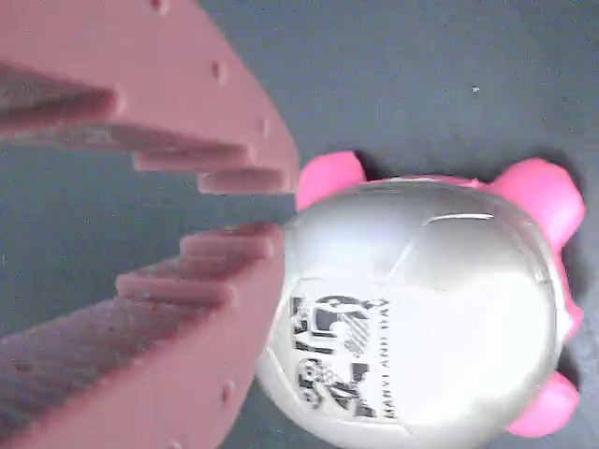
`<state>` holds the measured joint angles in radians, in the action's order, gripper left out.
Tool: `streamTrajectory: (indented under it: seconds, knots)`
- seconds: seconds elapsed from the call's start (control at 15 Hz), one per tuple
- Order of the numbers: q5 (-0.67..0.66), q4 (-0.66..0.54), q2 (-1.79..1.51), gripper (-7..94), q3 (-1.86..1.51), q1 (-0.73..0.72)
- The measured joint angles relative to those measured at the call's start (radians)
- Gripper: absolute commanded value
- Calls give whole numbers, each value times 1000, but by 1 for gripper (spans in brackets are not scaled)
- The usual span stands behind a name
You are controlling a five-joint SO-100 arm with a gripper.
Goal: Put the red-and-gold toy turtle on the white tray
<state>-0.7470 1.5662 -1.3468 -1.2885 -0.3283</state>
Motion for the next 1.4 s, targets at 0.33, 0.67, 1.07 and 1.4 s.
streamTrajectory:
  seconds: [0.33, 0.67, 1.07, 1.4]
  knots:
    - [21, 2, 98, 48, 26, -17]
    - [43, 2, 101, 62, 37, 8]
    - [37, -46, 179, 62, 75, 28]
    - [20, -61, 229, 68, 75, 18]
